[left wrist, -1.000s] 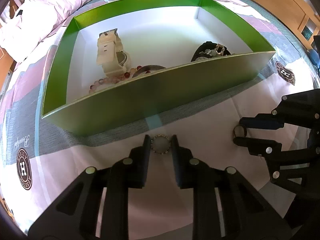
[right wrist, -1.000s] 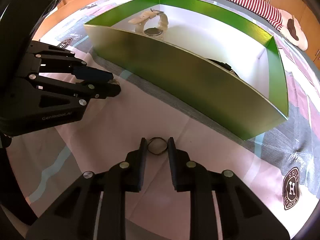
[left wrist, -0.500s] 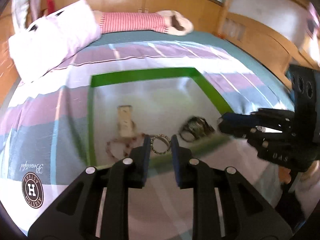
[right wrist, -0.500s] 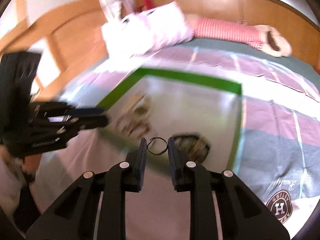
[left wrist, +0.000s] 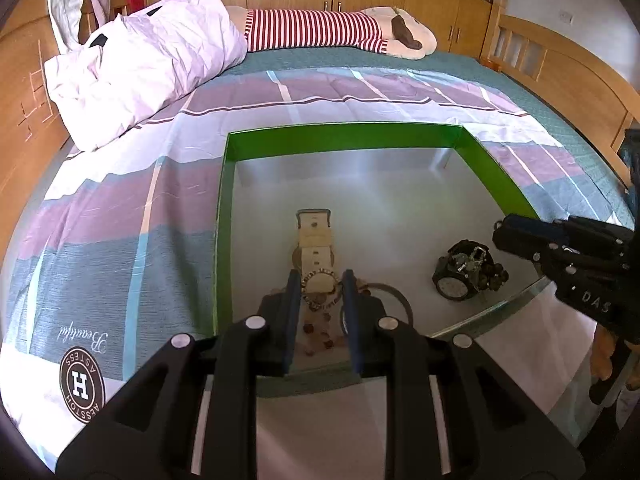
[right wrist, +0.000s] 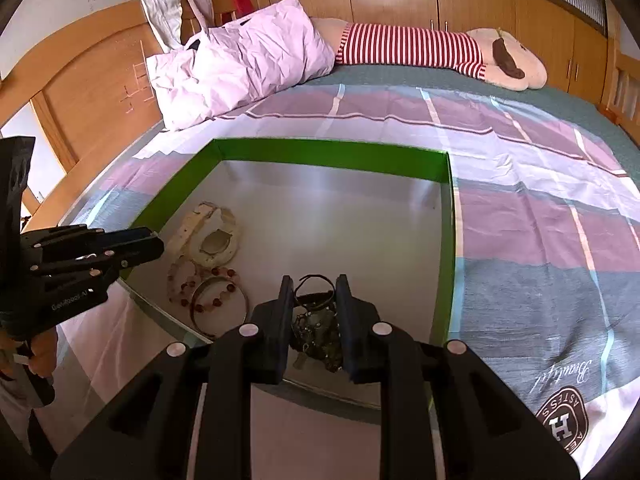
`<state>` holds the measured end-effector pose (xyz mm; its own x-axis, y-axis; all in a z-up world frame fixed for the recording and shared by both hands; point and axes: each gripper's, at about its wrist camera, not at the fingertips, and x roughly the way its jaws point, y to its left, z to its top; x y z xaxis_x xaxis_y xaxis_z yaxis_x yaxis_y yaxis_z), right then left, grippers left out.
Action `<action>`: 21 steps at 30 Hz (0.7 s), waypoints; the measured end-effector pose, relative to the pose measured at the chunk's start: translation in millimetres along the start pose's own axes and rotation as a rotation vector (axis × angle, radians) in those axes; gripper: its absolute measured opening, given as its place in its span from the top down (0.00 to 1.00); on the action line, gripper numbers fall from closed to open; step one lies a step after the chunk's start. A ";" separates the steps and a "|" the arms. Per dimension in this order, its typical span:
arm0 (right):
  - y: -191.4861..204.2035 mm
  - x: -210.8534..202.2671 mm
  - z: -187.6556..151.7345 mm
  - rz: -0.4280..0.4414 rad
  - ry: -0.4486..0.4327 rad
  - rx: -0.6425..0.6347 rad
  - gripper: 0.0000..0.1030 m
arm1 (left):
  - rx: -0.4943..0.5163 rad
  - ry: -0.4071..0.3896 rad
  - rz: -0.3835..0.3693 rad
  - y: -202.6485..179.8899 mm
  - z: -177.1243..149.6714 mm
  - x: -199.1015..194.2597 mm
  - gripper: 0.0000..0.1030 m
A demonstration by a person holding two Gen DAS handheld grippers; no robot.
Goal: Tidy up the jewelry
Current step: 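Carry both rings into the green box and open both tools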
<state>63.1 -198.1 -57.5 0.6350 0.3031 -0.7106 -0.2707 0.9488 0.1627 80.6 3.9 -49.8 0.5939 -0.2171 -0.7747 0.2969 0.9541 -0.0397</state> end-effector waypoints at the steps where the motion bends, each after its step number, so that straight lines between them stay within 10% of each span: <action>1: -0.3 -2.8 -1.4 -0.005 -0.006 0.007 0.68 | 0.001 -0.003 0.006 -0.3 -0.6 -0.1 0.74; 4: -0.3 -13.0 -1.7 -0.013 -0.048 0.031 0.36 | 0.001 -0.035 0.029 -1.1 -0.4 -6.2 0.46; 21: -1.1 -23.2 -1.7 -0.091 -0.050 0.060 0.01 | -0.016 -0.073 0.109 -6.3 -1.5 -16.1 0.06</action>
<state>47.4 -206.3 -42.4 0.6903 0.2183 -0.6898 -0.1678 0.9757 0.1408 68.0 1.6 -38.1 0.6752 -0.1254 -0.7269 0.2157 0.9759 0.0321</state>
